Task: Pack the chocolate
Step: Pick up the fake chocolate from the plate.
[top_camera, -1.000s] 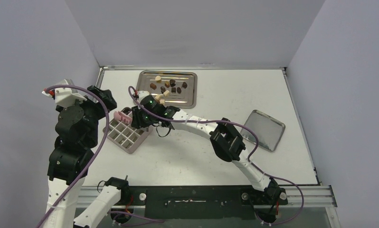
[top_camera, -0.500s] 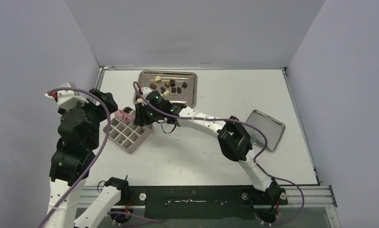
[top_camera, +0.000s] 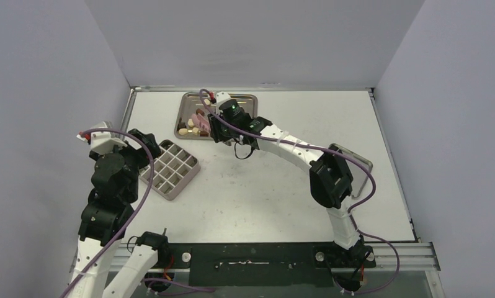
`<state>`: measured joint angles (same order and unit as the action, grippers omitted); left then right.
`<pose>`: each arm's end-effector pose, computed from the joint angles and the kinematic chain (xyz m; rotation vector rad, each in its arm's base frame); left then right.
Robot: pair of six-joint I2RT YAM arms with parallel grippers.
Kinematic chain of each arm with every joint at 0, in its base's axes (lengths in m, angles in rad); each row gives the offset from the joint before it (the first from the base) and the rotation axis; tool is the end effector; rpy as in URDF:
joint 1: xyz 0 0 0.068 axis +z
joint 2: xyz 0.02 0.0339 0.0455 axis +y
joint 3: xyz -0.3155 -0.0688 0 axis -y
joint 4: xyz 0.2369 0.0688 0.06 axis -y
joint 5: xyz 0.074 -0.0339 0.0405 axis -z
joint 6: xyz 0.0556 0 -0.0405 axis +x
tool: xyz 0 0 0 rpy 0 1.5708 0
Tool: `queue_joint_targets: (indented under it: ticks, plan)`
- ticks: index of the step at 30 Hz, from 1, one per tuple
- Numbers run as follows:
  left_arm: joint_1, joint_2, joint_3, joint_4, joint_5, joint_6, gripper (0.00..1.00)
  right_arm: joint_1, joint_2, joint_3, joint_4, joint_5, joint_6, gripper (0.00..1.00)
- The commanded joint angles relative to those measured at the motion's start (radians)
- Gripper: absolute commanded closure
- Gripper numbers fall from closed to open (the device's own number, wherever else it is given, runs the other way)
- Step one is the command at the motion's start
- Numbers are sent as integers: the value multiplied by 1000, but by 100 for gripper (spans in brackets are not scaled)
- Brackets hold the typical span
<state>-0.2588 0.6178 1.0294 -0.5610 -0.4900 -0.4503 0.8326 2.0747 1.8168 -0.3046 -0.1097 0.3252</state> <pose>0.0817 0.0054 0.4277 -0.5160 1.6236 -0.1072 0.3495 0.3932 0.3184 -0.6265 2.1466 0.7774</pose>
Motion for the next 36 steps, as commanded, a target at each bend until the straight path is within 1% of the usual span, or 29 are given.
queue_joint_targets:
  ticks: [1,6,10,17,23,32,36]
  plan:
    - [-3,-49,-79,120,2,33,18,4,-12,36,-79,158,-163,68]
    - [-11,-85,-181,169,-12,42,18,-29,28,61,-103,191,-192,67]
    - [-15,-94,-229,194,-16,62,18,-46,48,67,-111,173,-206,65]
    - [-19,-106,-236,193,-13,67,18,-51,101,110,-152,155,-244,63]
    - [-19,-111,-238,193,-14,69,18,-61,138,143,-163,139,-244,62]
    - [-20,-110,-240,200,-11,72,18,-61,113,149,-142,118,-232,63]
    - [-22,-108,-241,200,-11,74,18,-61,124,200,-161,117,-232,63]
